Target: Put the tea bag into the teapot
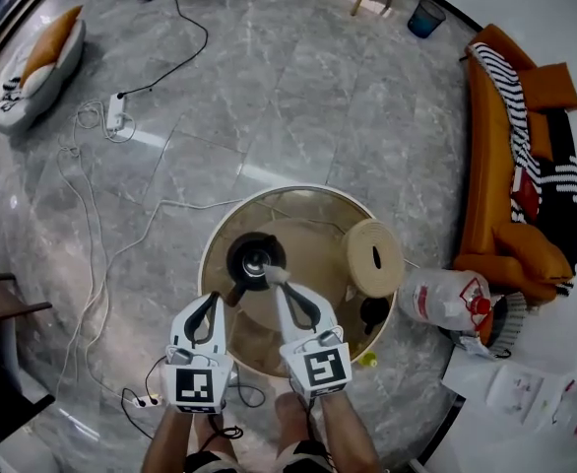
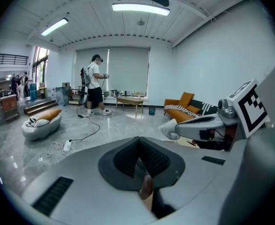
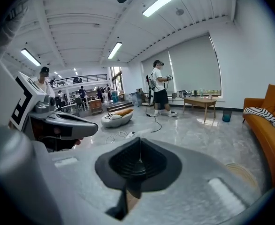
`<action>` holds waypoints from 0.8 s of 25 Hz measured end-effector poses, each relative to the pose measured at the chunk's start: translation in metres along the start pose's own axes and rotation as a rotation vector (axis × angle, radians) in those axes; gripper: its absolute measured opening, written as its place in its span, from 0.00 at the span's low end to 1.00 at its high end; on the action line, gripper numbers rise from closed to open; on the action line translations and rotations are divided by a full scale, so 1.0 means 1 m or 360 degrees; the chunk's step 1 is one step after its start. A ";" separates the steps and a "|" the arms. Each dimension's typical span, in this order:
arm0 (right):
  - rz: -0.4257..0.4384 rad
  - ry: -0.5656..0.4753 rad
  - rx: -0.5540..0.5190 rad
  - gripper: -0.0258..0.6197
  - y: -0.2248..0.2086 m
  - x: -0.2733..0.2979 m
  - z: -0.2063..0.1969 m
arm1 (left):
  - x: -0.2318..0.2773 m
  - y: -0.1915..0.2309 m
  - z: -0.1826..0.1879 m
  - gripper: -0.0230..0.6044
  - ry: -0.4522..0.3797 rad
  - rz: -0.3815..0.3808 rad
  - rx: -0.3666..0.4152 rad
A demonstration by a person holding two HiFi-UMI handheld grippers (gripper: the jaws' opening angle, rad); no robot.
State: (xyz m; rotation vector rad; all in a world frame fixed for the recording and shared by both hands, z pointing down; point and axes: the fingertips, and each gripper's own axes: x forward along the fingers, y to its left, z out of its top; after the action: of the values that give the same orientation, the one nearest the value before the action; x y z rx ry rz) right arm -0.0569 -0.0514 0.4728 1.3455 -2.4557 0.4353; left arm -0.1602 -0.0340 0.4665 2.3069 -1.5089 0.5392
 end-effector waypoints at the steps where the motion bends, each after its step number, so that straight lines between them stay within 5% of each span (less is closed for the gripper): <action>1: 0.0008 0.0000 -0.0005 0.04 0.000 0.006 -0.002 | 0.002 0.002 -0.001 0.06 0.0000 0.0006 -0.0010; 9: 0.0066 0.0069 -0.0010 0.04 0.001 0.043 -0.031 | 0.019 0.021 -0.021 0.06 0.0020 0.0028 0.0009; 17: 0.0099 0.0138 -0.0006 0.04 0.002 0.062 -0.055 | 0.026 0.026 -0.034 0.06 0.0069 0.0063 -0.0107; 20: 0.0112 0.0143 -0.0003 0.04 0.004 0.066 -0.059 | 0.026 0.030 -0.041 0.06 0.0060 0.0058 -0.0038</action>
State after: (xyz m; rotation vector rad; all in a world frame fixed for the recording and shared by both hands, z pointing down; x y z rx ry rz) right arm -0.0870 -0.0755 0.5520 1.2141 -2.4347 0.4989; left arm -0.1836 -0.0472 0.5174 2.2429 -1.5340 0.5674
